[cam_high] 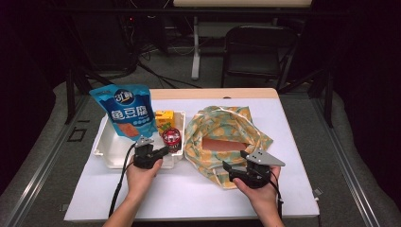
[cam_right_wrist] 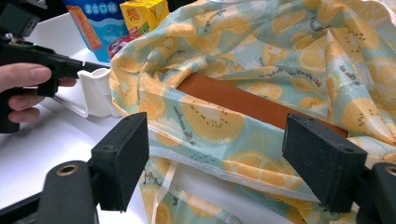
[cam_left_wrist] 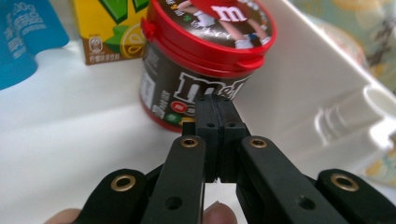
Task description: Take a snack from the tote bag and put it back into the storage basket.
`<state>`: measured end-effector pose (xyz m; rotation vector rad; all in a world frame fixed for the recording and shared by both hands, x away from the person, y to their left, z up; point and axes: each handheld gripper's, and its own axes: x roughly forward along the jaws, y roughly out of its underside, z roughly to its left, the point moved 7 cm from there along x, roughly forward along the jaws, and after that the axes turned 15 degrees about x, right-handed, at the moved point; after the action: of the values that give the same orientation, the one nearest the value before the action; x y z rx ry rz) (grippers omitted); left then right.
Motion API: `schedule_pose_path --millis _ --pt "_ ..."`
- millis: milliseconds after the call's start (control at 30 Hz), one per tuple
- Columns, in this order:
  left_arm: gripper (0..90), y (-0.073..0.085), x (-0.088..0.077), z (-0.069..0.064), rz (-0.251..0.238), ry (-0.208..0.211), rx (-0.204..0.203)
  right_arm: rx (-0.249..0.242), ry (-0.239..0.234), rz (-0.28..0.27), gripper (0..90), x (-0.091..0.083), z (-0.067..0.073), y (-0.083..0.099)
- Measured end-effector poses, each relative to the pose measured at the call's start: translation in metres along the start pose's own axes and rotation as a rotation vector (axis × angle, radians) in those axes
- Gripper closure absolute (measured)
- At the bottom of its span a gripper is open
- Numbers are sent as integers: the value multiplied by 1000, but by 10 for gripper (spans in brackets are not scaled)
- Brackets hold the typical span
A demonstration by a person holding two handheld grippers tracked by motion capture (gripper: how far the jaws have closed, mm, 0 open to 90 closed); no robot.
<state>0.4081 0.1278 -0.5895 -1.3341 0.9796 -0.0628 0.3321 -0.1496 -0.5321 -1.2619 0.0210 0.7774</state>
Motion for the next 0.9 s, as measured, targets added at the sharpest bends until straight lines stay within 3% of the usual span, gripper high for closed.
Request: schedule_pose_path --millis 267,433,533,633,733,800,900 --pt "900 -6 10 -4 -2 27 -19 4 3 -1 226 0 -2 0" --pt "900 -4 7 -6 -7 24 6 14 1 -12 242 -3 -4 -2" --pt "895 -7 -6 -6 -34 16 15 13 -2 -33 326 -6 -8 -5" --pt "886 -8 -20 -6 -64 2 28 22 -18 -50 469 -9 -12 -10" --pt "878 -10 -34 -7 -92 -5 38 23 2 -78 752 -12 -20 -16" --pt "878 -11 -42 -10 -105 -4 47 22 65 -88 895 -13 -29 -20" --pt "884 -13 -50 -20 -129 3 55 34 96 -97 900 -12 -41 -23"
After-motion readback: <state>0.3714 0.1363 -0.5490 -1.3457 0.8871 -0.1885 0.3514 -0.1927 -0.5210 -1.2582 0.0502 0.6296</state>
